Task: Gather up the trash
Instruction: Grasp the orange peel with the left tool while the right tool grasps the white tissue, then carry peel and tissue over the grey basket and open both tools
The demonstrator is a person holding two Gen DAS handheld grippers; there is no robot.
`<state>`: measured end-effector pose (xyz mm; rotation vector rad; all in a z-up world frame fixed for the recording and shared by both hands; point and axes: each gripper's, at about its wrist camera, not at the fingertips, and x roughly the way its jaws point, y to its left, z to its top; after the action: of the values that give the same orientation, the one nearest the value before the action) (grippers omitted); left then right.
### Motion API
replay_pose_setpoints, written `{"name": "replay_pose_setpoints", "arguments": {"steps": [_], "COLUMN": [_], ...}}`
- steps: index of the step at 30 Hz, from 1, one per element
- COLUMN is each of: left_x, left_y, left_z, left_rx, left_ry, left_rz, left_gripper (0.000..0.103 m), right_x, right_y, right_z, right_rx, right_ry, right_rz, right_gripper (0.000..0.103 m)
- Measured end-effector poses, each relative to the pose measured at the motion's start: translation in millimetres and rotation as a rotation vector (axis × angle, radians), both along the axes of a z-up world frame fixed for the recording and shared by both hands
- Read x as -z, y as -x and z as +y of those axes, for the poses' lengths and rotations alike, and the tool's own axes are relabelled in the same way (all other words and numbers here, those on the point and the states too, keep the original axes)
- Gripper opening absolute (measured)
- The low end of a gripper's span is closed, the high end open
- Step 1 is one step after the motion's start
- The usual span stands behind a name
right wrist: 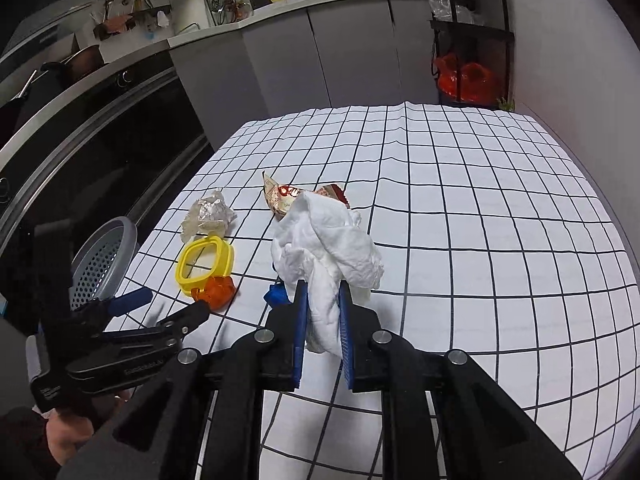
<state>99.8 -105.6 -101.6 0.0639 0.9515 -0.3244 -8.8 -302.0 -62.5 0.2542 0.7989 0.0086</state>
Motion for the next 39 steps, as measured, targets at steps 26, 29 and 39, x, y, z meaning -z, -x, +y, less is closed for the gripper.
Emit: {"name": "replay_pose_setpoints", "arguments": {"steps": [26, 29, 39], "left_x": [3, 1, -45], "left_y": [-3, 1, 25], "left_z": [-22, -17, 27], "left_rx": [0.034, 0.040, 0.019], "left_ry": [-0.015, -0.013, -0.004], "left_rz": [0.006, 0.004, -0.104], "left_gripper": [0.024, 0.024, 0.023], "right_x": [1, 0, -15], "right_y": [2, 3, 8], "right_z": [0, 1, 22], "right_rx": [-0.007, -0.008, -0.031], "right_ry": [-0.001, -0.001, -0.003], "right_rz": [0.011, 0.007, -0.032], "right_gripper": [0.015, 0.015, 0.015]}}
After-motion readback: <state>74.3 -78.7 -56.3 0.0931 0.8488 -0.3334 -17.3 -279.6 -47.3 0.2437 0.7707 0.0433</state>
